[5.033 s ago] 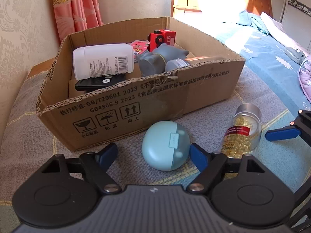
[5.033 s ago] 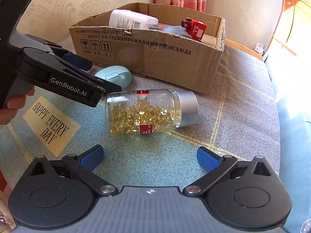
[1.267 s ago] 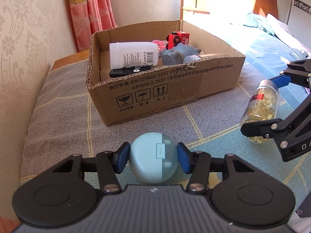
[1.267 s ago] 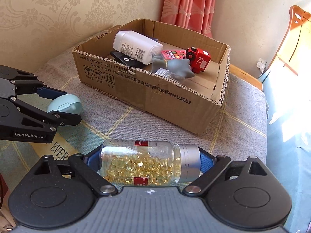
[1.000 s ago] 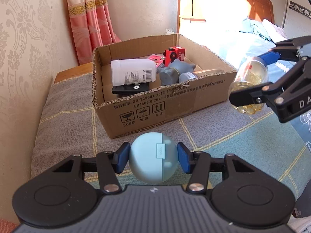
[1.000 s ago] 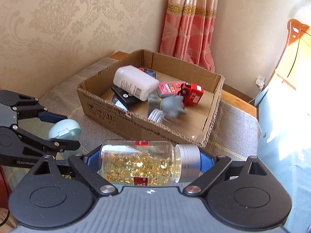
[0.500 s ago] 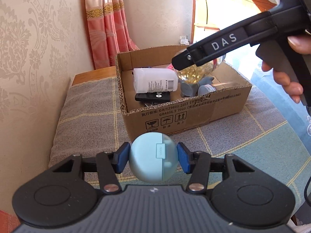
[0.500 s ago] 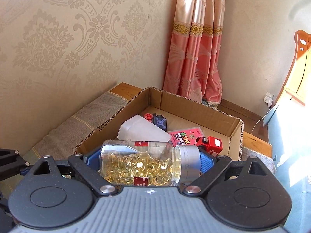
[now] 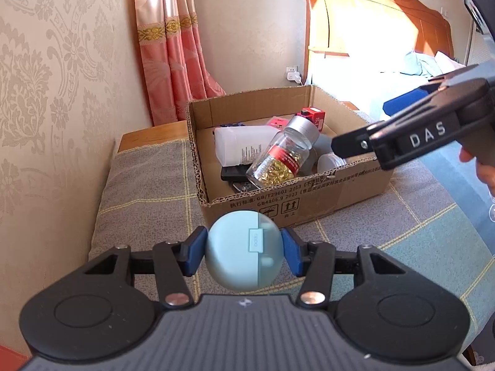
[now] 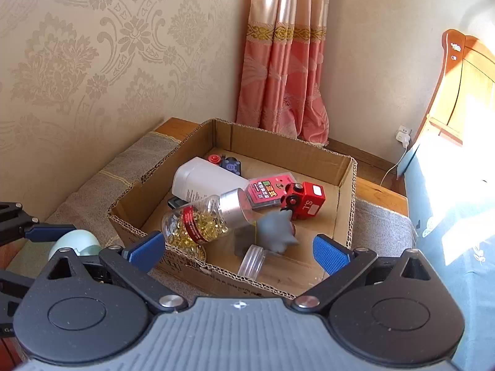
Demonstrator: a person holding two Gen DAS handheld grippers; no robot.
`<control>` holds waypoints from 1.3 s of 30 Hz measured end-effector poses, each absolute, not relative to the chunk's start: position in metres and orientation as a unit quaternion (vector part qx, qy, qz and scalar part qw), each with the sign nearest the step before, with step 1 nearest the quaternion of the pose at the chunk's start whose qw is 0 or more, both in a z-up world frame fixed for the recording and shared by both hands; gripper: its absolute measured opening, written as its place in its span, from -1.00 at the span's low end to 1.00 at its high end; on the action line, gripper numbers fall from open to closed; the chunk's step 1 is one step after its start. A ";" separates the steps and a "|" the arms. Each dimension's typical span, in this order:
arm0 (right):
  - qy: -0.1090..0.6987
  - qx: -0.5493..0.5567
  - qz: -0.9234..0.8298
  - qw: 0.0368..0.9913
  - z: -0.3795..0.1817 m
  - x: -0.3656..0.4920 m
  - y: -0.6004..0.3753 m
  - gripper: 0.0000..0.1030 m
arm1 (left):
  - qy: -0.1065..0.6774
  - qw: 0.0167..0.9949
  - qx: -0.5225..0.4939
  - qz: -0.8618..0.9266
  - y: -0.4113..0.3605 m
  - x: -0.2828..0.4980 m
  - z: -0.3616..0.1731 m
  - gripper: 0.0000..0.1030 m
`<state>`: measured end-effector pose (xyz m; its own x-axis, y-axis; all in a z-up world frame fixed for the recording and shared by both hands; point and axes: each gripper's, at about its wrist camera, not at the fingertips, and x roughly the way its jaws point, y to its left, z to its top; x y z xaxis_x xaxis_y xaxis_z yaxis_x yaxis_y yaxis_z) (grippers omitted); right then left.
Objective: Organize rigid objects
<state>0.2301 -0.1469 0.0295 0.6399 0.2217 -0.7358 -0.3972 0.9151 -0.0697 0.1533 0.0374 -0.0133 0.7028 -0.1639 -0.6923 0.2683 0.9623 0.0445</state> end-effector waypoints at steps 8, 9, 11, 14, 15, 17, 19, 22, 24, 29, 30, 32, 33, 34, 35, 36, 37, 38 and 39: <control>0.409 -0.104 0.115 0.899 0.016 0.212 -0.166 1.00 | 0.337 0.930 0.080 -0.123 0.013 0.188 0.016 0.00; 0.409 -0.104 0.108 0.900 0.015 0.212 -0.168 1.00 | 0.331 0.932 0.083 -0.126 0.008 0.195 0.020 0.01; 0.414 -0.102 0.099 0.899 0.012 0.212 -0.174 1.00 | 0.320 0.935 0.092 -0.125 -0.004 0.212 0.028 0.00; 0.418 -0.095 0.095 0.898 0.009 0.213 -0.179 1.00 | 0.319 0.935 0.093 -0.126 -0.022 0.250 0.032 0.01; 0.420 -0.091 0.095 0.898 0.008 0.213 -0.181 1.00 | 0.323 0.933 0.091 -0.128 -0.027 0.263 0.030 0.01; 0.421 -0.085 0.094 0.898 0.007 0.211 -0.185 1.00 | 0.335 0.929 0.094 -0.124 -0.036 0.284 0.025 0.01; 0.422 -0.079 0.091 0.899 0.006 0.210 -0.189 1.00 | 0.340 0.928 0.100 -0.118 -0.044 0.302 0.019 0.01; 0.424 -0.071 0.088 0.899 0.005 0.210 -0.192 1.00 | 0.341 0.929 0.100 -0.105 -0.046 0.321 0.012 0.09; 0.424 -0.067 0.086 0.899 0.005 0.210 -0.194 1.00 | 0.332 0.934 0.101 -0.090 -0.046 0.324 0.011 0.78; 0.423 -0.060 0.085 0.900 0.005 0.206 -0.195 1.00 | 0.289 0.950 0.095 -0.070 -0.034 0.300 0.022 0.99; 0.424 -0.060 0.083 0.900 0.006 0.205 -0.195 1.00 | 0.285 0.951 0.096 -0.067 -0.033 0.293 0.024 0.99; 0.424 -0.059 0.078 0.900 0.007 0.203 -0.195 1.00 | 0.274 0.954 0.105 -0.058 -0.031 0.275 0.028 0.99; 0.423 -0.058 0.074 0.901 0.007 0.201 -0.195 1.00 | 0.267 0.956 0.107 -0.054 -0.029 0.262 0.030 0.99; 0.423 -0.055 0.070 0.902 0.008 0.199 -0.196 1.00 | 0.264 0.957 0.107 -0.049 -0.028 0.251 0.030 0.99; 0.423 -0.052 0.066 0.902 0.008 0.197 -0.197 1.00 | 0.262 0.958 0.109 -0.044 -0.027 0.240 0.029 0.99; 0.423 -0.050 0.062 0.903 0.009 0.196 -0.198 1.00 | 0.262 0.958 0.111 -0.038 -0.026 0.229 0.028 0.99; 0.423 -0.047 0.055 0.903 0.010 0.193 -0.198 1.00 | 0.264 0.957 0.115 -0.033 -0.026 0.218 0.025 0.99; 0.422 -0.044 0.048 0.904 0.011 0.191 -0.199 1.00 | 0.266 0.957 0.114 -0.031 -0.025 0.207 0.023 0.99; 0.422 -0.042 0.044 0.905 0.012 0.189 -0.199 1.00 | 0.273 0.956 0.106 -0.027 -0.023 0.197 0.022 0.99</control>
